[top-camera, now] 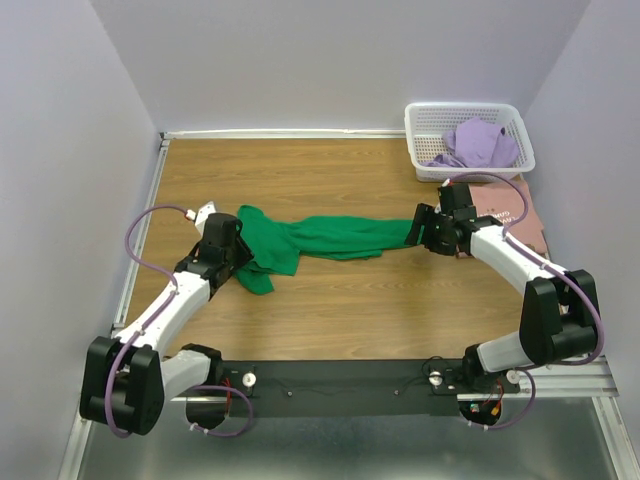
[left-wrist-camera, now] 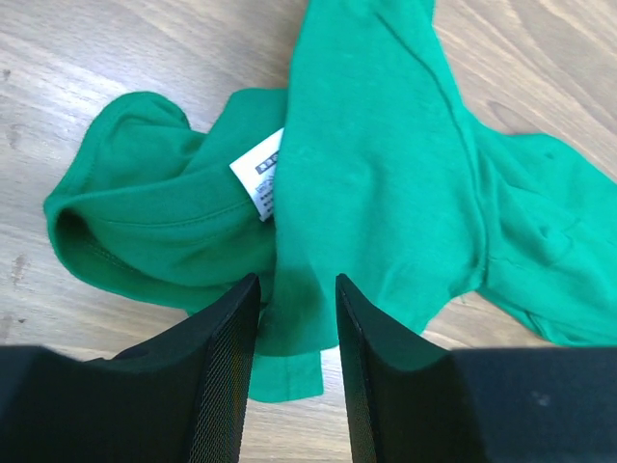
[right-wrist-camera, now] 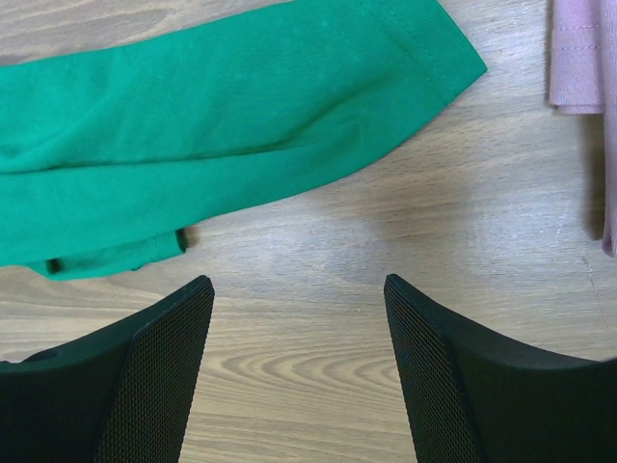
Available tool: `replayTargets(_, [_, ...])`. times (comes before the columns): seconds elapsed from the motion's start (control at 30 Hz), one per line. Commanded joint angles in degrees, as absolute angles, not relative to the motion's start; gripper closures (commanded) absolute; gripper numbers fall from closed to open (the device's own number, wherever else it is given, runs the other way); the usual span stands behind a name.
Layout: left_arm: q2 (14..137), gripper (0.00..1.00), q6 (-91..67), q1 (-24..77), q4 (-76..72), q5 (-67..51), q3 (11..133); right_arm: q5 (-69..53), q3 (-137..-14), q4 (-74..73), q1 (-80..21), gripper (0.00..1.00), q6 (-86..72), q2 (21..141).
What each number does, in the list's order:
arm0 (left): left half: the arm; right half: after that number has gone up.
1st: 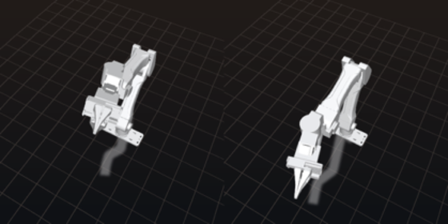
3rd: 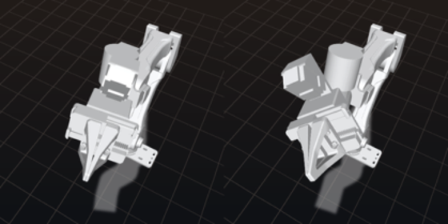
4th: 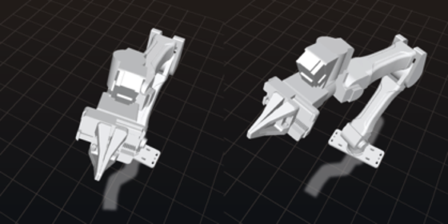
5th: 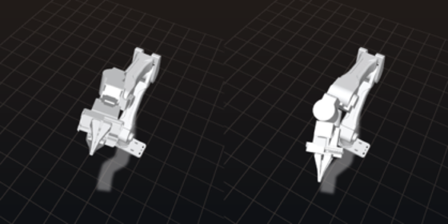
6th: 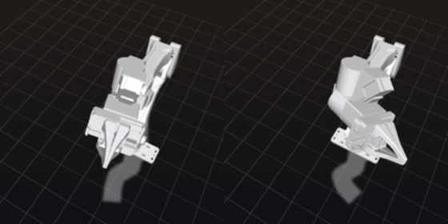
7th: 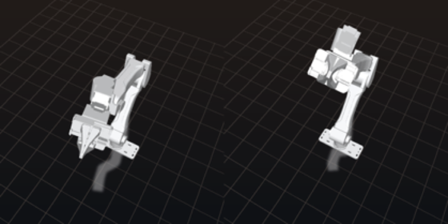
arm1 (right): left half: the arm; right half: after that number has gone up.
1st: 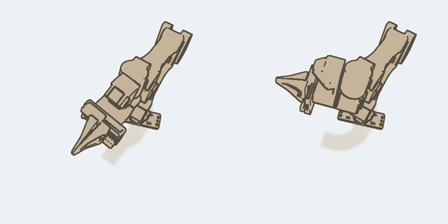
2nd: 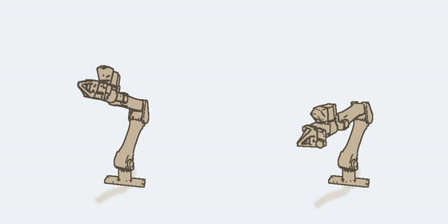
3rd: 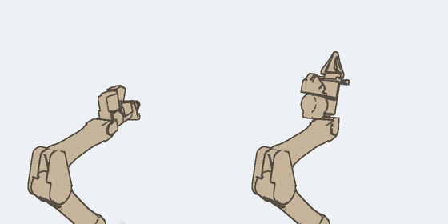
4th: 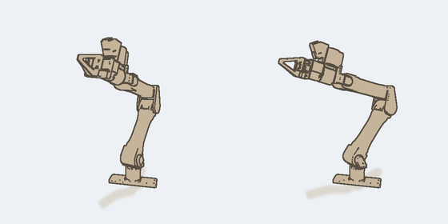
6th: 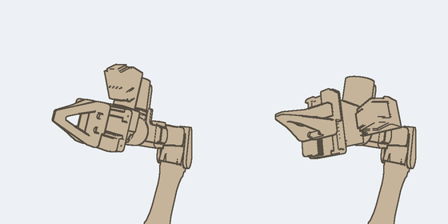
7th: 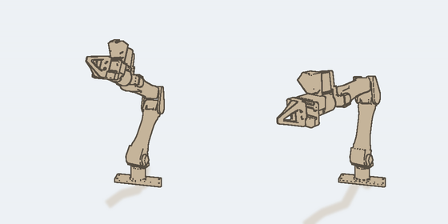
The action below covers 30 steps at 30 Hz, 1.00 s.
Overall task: Fold and stack the t-shirts
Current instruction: Flatten the tshirt out
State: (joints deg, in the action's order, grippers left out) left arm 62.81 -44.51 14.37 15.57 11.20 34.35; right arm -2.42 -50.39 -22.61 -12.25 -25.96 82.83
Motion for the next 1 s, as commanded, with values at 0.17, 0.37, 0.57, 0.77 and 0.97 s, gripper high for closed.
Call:
replayTargets(0.17, [65.3,0.7,-44.21,14.33,16.43,12.48,35.06,-1.06,-49.22,-22.5,-11.86,0.21,-26.02,82.27])
replayTargets(0.37, [60.48,0.94,-43.51,14.24,21.34,13.88,38.31,5.26,-48.87,-22.5,-11.78,0.2,-26.63,81.74])
replayTargets(0.57, [55.73,1.0,-41.31,14.33,25.48,14.33,42.71,10.01,-50.01,-21.97,-11.51,0.21,-28.12,84.28])
replayTargets(0.77, [52.39,1.0,-40.17,14.33,28.83,13.89,46.58,12.13,-52.82,-20.3,-11.51,0.3,-29.44,88.32])
replayTargets(0.97, [50.45,1.0,-39.82,14.33,29.36,13.27,47.46,10.29,-53.7,-18.63,-11.43,0.42,-29.88,93.42])
